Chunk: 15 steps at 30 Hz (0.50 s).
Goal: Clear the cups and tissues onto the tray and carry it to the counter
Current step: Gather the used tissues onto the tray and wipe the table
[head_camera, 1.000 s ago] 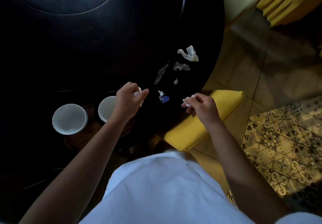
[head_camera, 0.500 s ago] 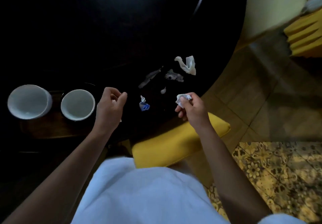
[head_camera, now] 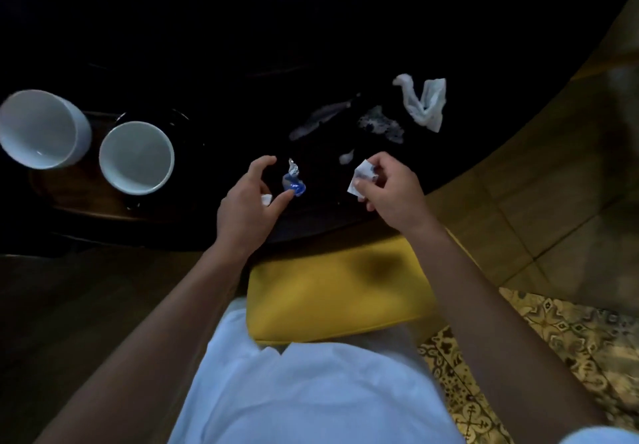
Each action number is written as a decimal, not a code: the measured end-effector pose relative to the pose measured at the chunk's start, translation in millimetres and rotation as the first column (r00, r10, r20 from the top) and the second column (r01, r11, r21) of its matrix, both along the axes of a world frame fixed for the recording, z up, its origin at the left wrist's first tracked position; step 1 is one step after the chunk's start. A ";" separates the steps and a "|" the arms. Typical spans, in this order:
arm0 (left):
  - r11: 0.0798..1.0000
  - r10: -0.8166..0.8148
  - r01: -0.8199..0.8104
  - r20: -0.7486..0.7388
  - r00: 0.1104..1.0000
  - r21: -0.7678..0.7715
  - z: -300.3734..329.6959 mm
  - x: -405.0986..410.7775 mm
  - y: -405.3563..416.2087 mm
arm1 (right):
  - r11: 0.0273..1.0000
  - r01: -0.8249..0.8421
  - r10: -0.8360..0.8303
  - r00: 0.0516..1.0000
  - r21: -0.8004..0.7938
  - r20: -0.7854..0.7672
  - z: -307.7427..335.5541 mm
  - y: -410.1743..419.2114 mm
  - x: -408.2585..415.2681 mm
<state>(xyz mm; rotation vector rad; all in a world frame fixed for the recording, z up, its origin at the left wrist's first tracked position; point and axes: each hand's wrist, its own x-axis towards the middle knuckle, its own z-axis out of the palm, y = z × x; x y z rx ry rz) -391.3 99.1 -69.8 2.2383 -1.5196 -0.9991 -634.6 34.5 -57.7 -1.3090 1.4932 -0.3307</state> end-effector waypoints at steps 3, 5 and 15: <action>0.999 0.010 -0.012 0.054 0.998 0.036 -10.3 -4.3 -9.1 | 1.000 0.019 -0.019 1.000 0.007 -0.006 -13.6 -0.5 7.8; 0.999 -0.001 -0.001 0.061 0.998 0.044 -18.3 -8.5 -11.4 | 1.000 0.004 -0.004 1.000 0.000 0.002 -20.8 -0.1 13.7; 0.978 -0.177 0.190 0.139 0.974 -0.082 -40.1 -17.4 -20.4 | 0.991 0.122 -0.119 0.991 -0.049 0.057 -22.9 -16.7 2.0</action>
